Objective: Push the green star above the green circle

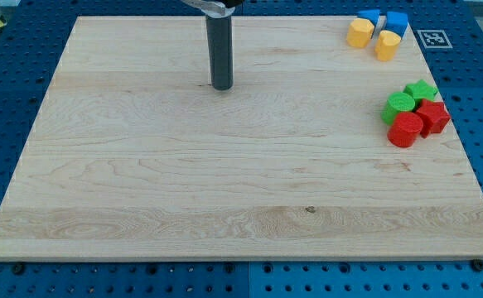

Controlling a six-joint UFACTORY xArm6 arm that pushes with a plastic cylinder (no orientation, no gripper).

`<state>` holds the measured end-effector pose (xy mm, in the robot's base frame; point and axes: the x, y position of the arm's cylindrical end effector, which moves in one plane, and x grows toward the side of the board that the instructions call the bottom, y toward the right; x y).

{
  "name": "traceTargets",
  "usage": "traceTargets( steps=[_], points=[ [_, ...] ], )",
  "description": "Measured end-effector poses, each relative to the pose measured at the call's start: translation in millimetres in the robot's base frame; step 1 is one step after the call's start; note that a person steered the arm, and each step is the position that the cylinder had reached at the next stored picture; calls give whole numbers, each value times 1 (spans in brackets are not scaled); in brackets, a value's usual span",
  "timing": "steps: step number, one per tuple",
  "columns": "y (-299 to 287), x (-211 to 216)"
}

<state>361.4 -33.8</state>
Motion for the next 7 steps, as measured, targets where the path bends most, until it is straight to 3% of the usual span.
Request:
traceTargets(
  steps=[2,4,5,6,7],
  points=[
    [7,-5],
    [85,-8],
    [152,-20],
    [188,-18],
    [188,-18]
  ],
)
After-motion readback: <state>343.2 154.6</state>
